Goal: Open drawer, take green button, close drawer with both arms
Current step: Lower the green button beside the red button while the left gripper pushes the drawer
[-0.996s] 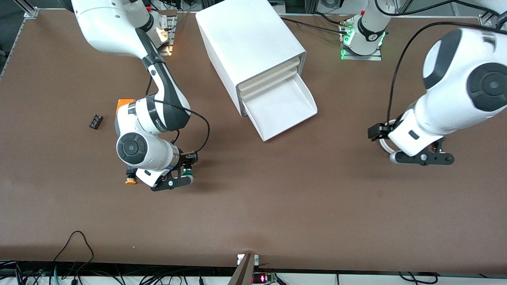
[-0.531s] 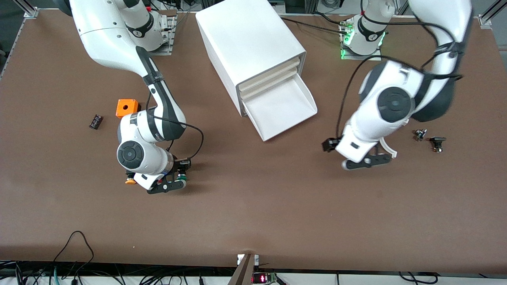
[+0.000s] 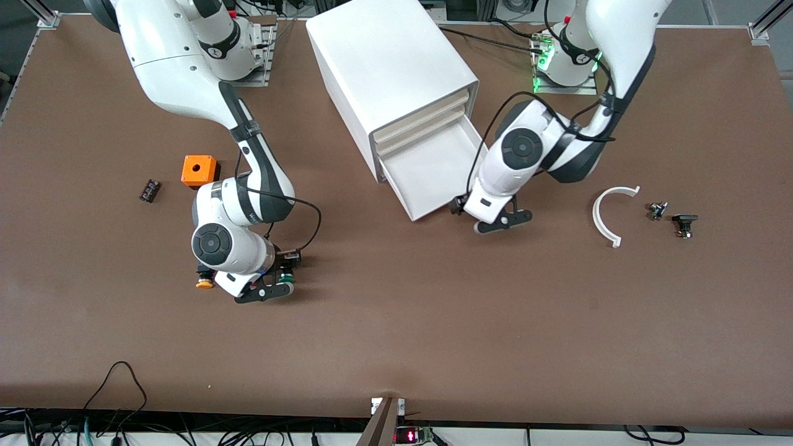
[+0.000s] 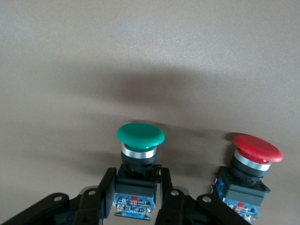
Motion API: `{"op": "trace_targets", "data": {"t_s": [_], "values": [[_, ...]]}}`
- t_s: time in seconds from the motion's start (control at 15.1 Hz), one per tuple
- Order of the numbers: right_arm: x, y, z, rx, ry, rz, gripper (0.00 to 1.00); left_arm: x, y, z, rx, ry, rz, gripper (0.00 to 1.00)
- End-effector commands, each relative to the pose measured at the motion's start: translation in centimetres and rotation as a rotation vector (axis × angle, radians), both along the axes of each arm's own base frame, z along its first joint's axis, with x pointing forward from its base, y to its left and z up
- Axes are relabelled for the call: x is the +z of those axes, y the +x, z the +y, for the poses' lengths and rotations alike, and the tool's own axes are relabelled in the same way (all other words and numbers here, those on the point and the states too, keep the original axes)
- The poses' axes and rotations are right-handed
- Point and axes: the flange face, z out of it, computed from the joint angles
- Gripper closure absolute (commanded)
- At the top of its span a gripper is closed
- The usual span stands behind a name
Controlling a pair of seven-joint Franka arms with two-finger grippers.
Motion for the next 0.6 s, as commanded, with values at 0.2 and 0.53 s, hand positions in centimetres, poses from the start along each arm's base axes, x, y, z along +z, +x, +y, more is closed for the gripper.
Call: {"op": "trace_targets", "data": {"t_s": [0.2, 0.53], "values": [[-0.4, 0.2, -0.2, -0.016, 0.022, -0.007, 0.00, -1.3, -0.1, -0.3, 0.062, -0.001, -0.047, 0.00], [2.7, 1.8, -4.3, -0.060, 0.037, -0.027, 0.00, -2.6, -1.2, -1.7, 0.189, 0.086, -0.095, 0.00]]}}
